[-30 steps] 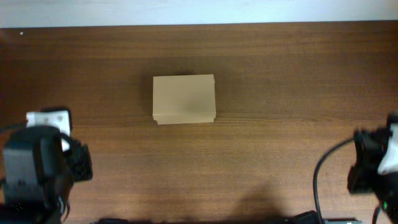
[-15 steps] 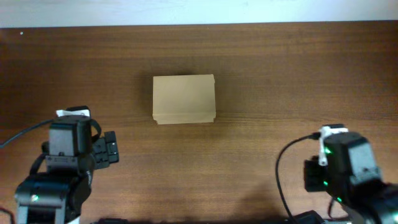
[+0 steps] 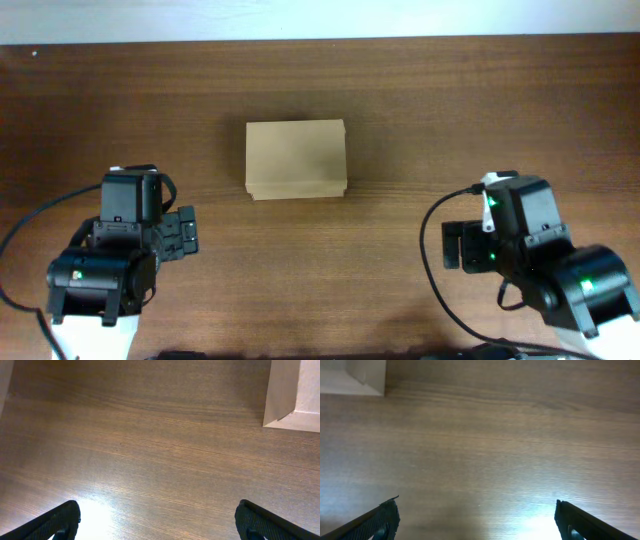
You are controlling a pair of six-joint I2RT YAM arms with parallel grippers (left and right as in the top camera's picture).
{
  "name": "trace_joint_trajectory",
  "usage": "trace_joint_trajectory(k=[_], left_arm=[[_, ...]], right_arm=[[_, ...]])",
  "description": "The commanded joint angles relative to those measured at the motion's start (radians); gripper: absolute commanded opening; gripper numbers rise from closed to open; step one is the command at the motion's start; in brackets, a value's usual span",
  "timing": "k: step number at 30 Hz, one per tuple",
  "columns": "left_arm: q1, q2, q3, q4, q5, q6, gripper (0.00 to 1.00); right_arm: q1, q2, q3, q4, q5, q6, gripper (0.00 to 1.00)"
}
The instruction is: Pack container
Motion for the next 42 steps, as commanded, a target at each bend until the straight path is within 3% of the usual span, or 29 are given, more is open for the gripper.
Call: trace_joint_trajectory(k=[1,15,23,27,31,42], left_arm=[[-0.004,0.023,-0.008,0.002,-0.007,-0.006,1.0],[-0.004,0.104,-0.008,0.002,-0.007,-0.006,1.0],[-0.004,0.107,-0.008,0.002,-0.007,-0.006,1.0],[-0.004,0.107,-0.008,0.002,-0.007,-0.006,1.0],[-0.004,0.107,-0.008,0.002,-0.007,-0.006,1.0],[-0.004,0.107,-0.008,0.002,-0.007,-0.006,1.0]], right_arm=[[0.004,0.05,-0.003,0.003,-0.075,0.009,0.99],[0.005,0.303,-0.003,0.005,-0.073,0.008,0.99],[0.005,0.308,-0.003,0.007,-0.072,0.008,0.99],[0.004,0.225,-0.003,0.009,-0.06,0.008,0.99],[-0.024,0.075,-0.005,0.146,0.004,0.008,0.99],[-0.311,-0.329,-0.161,0.439,0.04,0.008,0.99]])
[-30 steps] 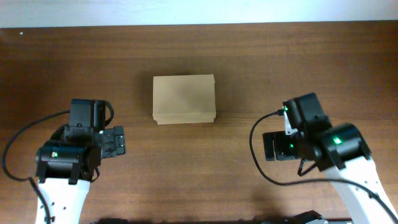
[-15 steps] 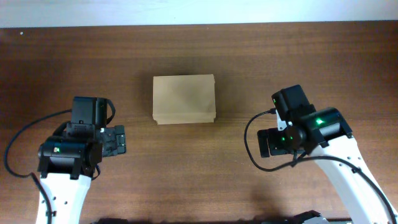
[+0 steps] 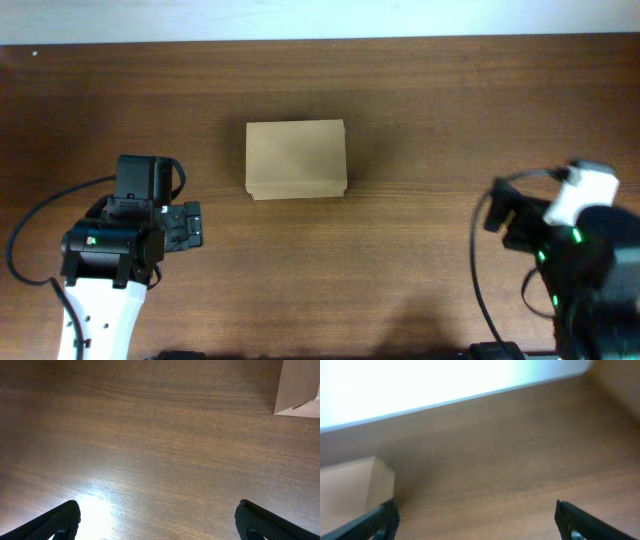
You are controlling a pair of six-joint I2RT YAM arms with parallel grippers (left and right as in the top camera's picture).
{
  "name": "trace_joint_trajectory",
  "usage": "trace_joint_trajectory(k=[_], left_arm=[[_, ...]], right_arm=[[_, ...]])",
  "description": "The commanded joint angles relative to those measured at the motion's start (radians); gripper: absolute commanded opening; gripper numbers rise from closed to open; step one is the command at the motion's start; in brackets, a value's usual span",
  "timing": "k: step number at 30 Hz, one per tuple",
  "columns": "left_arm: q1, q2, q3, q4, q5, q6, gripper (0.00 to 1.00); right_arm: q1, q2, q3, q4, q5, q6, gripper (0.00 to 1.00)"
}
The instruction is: Pack container
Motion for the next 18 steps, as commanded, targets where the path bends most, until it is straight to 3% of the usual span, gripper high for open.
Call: trace_joint_trajectory(k=[1,12,18], left_arm=[[-0.004,0.003,-0.007,0.002,-0.007,-0.006,1.0],[-0.004,0.003,-0.007,0.002,-0.007,-0.006,1.0],[-0.004,0.003,-0.007,0.002,-0.007,-0.006,1.0]], right_arm=[[-0.051,-0.138,-0.122,0.063,0.057,0.008,0.99],[-0.058,-0.547,-0.621,0.275,0.018,0.009,0.99],[-0.058,-0.666,-0.778,0.294,-0.07,0.009,0.99]])
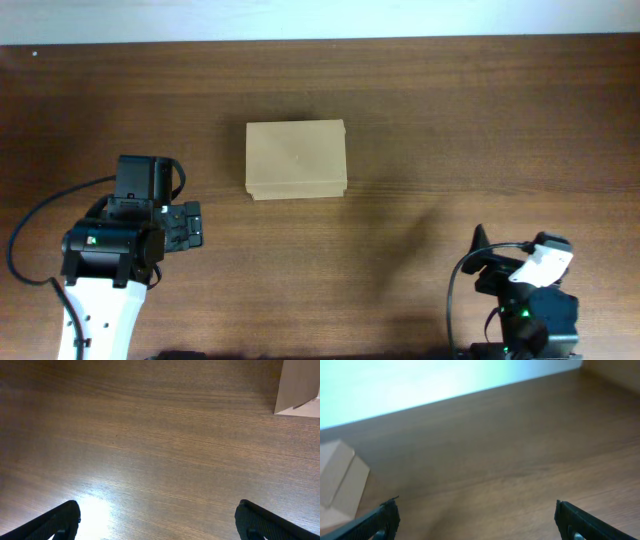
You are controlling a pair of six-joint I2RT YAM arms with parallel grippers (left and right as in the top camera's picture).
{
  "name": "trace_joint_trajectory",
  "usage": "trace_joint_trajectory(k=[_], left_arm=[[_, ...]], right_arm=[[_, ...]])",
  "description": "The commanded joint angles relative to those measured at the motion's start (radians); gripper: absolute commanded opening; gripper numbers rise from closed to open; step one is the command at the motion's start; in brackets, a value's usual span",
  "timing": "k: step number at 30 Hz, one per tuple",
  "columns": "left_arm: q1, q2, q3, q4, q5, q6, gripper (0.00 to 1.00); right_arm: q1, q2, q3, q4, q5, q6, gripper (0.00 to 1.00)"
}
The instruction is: Pack container
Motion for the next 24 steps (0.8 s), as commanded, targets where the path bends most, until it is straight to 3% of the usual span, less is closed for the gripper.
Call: trace_joint_trajectory(k=[1,24], left_arm=[[-0.004,0.002,-0.006,0.002,-0.007,-0.006,1.0],[-0.004,0.002,-0.006,0.002,-0.007,-0.006,1.0]], right_arm=[[-0.009,-0.048,-0.068,0.01,-0.075,0.009,0.99],[-0.008,-0.056,-0.17,-0.023,-0.086,0.008,0.99]])
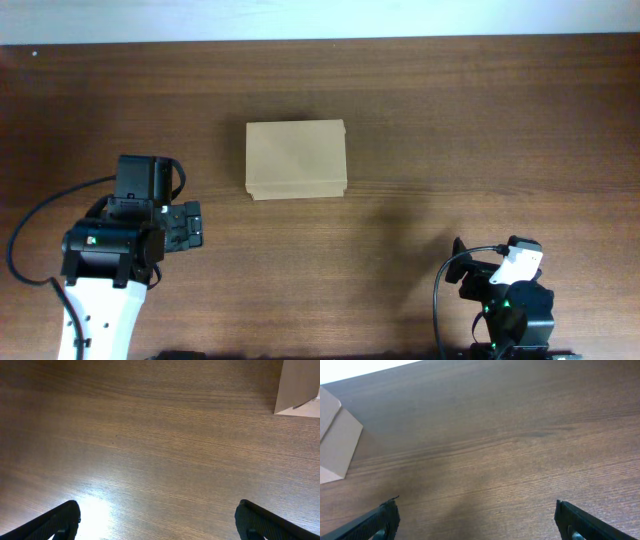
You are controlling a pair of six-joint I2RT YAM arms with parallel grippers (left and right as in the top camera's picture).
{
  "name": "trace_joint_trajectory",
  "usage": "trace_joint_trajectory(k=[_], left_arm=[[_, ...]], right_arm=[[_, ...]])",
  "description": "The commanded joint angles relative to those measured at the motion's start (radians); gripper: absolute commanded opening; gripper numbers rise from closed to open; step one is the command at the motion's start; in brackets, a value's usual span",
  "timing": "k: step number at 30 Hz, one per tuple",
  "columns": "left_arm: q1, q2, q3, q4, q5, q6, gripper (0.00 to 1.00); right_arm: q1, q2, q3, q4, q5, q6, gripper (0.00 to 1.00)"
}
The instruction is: Pack container
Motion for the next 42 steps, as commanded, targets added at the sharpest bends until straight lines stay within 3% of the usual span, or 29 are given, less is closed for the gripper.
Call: trace_joint_trajectory(k=[1,24,38,42], left_arm=[[-0.004,0.002,-0.006,0.002,-0.007,-0.006,1.0],[-0.004,-0.006,-0.006,0.002,-0.007,-0.006,1.0],[-0.004,-0.385,-0.006,0.002,-0.007,-0.006,1.0],[-0.004,-0.526,-0.039,0.171,-0.022,-0.006,1.0]], right_arm=[[-0.008,-0.012,-0.011,-0.006,-0.009,0.009,0.99],[-0.007,-0.012,-0.047,-0.023,-0.009,0.009,0.99],[-0.007,-0.012,-0.047,-0.023,-0.009,0.009,0.99],[-0.007,-0.012,-0.047,-0.024,-0.009,0.009,0.99]])
